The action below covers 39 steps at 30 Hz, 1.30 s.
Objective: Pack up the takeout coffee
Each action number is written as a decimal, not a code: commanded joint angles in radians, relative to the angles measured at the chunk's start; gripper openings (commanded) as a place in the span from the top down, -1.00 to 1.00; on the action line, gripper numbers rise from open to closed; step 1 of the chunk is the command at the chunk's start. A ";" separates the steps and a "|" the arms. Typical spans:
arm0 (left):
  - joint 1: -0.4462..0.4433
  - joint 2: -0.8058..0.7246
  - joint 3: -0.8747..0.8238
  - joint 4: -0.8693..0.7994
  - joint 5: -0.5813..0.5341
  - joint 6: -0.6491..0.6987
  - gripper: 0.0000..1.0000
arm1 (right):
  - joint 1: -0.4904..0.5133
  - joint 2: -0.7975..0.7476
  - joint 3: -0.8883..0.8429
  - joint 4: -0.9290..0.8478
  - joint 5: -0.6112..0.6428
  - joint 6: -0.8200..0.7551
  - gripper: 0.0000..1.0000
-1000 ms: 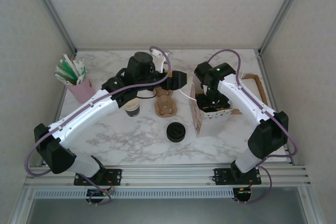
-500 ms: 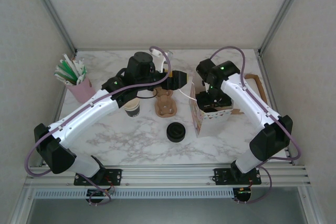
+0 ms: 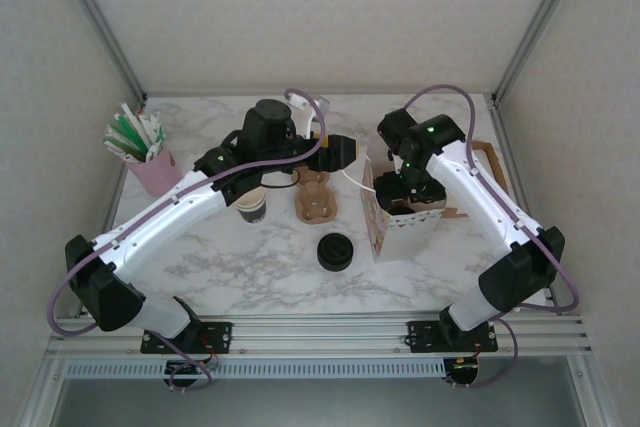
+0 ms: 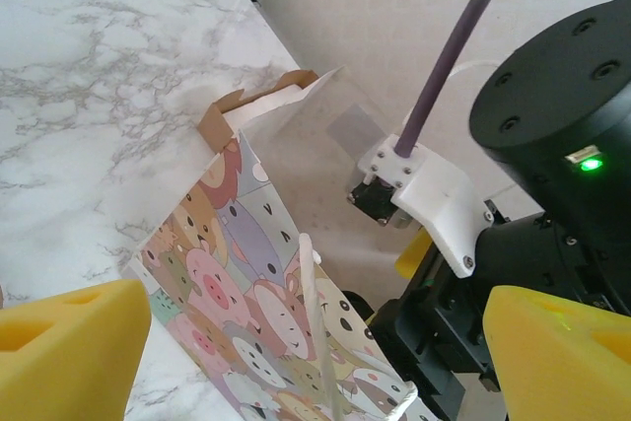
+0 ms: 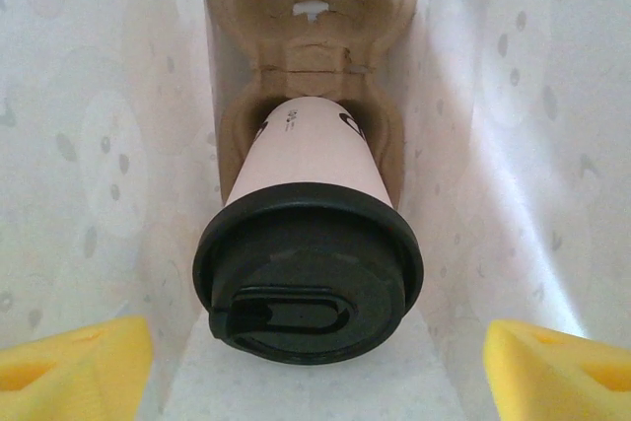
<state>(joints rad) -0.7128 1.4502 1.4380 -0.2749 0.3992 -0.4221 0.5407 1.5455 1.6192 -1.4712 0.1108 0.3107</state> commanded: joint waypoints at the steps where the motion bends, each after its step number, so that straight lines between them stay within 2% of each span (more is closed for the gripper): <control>1: -0.005 -0.007 -0.008 0.025 0.003 -0.010 -0.76 | -0.001 -0.033 0.036 -0.040 0.004 0.018 -0.75; 16: -0.005 -0.030 -0.008 0.034 -0.007 -0.019 -0.77 | 0.013 -0.085 0.121 -0.080 0.003 0.029 -0.73; 32: -0.004 -0.045 0.005 0.022 -0.018 -0.002 -0.77 | 0.031 -0.121 0.301 -0.142 0.030 0.055 -0.42; 39: -0.005 -0.051 0.012 0.015 -0.020 -0.001 -0.77 | 0.077 -0.190 0.312 -0.156 0.036 0.081 -0.41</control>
<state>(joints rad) -0.7128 1.4284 1.4380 -0.2665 0.3946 -0.4294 0.6010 1.3937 1.9060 -1.5887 0.1307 0.3645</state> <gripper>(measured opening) 0.884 0.705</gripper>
